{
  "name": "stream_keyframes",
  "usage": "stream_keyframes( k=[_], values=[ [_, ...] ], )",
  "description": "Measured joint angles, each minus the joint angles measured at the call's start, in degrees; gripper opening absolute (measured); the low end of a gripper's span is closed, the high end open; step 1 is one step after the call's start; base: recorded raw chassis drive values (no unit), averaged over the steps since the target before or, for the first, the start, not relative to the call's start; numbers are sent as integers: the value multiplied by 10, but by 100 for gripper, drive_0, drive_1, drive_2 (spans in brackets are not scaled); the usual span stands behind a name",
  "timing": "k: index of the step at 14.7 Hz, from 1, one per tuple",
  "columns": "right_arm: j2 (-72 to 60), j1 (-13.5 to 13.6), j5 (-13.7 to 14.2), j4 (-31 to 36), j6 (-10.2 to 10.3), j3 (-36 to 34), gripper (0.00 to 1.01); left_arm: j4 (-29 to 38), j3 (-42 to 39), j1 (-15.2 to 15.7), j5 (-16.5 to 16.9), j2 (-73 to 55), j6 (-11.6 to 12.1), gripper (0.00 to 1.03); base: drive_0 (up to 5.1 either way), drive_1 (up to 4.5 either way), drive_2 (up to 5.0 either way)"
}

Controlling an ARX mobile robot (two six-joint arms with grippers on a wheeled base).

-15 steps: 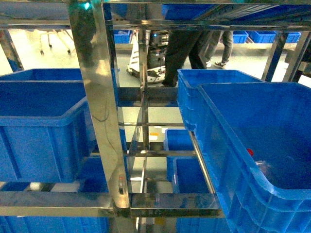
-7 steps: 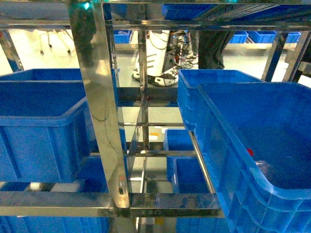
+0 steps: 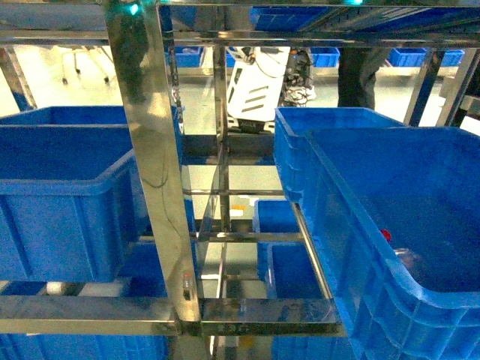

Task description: Pick red block from blue box to shelf

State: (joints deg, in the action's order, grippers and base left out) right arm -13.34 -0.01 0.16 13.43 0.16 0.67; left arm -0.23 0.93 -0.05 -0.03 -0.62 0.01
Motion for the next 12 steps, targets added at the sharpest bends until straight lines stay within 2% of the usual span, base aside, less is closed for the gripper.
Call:
stream_keyframes(
  k=[4,5,12],
  values=[
    [39,0,0,-41,0,0,2,0,0,0,0,0,0,98,0,0,0],
    [105,0,-1,-137,0,0,2,0,0,0,0,0,0,98,0,0,0],
    [131,0,-1,-137,0,0,2,0,0,0,0,0,0,98,0,0,0]
  ],
)
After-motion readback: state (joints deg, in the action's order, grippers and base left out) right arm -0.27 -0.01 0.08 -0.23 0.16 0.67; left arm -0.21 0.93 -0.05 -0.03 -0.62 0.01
